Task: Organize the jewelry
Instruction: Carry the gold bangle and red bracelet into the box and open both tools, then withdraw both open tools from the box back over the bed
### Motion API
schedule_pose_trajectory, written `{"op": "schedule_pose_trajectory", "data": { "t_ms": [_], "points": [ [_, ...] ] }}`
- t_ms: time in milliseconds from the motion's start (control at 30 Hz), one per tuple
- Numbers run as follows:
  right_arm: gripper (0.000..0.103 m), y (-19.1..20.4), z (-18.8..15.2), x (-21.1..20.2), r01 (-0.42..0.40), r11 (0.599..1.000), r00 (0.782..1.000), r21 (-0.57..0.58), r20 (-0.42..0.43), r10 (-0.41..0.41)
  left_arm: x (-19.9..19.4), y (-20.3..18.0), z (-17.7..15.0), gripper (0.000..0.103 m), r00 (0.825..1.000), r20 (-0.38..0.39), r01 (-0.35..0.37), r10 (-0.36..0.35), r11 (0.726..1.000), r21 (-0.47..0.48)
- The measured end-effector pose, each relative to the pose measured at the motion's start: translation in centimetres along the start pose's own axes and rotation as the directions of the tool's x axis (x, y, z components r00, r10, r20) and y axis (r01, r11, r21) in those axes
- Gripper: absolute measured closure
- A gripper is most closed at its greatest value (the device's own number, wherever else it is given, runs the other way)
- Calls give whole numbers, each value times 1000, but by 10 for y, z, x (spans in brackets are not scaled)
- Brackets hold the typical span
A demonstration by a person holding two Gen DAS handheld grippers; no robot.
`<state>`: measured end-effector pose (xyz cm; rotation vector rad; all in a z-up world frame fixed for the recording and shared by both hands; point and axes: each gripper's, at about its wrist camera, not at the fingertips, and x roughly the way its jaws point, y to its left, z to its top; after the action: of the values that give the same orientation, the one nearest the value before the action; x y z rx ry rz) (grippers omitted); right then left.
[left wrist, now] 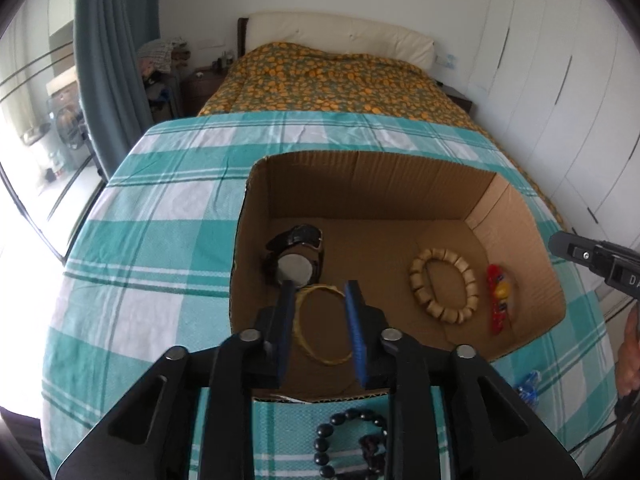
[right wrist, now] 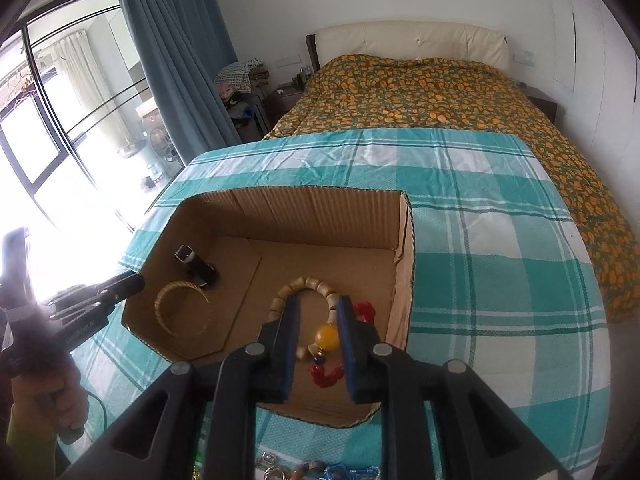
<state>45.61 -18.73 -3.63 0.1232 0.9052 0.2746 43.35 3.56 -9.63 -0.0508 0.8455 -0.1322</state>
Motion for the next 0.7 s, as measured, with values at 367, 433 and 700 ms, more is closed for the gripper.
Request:
{"op": "schedule_pose_trajectory", "data": {
  "t_ms": [367, 433, 700],
  "points": [
    [64, 18, -51, -69, -1, 999, 997, -49, 79, 4, -77, 2, -40, 15, 995, 97, -8, 7, 1000, 14],
    [63, 20, -74, -86, 41, 996, 995, -78, 90, -34, -94, 0, -56, 13, 995, 98, -2, 0, 1000, 24],
    [53, -1, -207, -107, 224, 973, 974, -52, 56, -221, -140, -20, -147, 6, 997, 79, -13, 10, 999, 42]
  ]
}}
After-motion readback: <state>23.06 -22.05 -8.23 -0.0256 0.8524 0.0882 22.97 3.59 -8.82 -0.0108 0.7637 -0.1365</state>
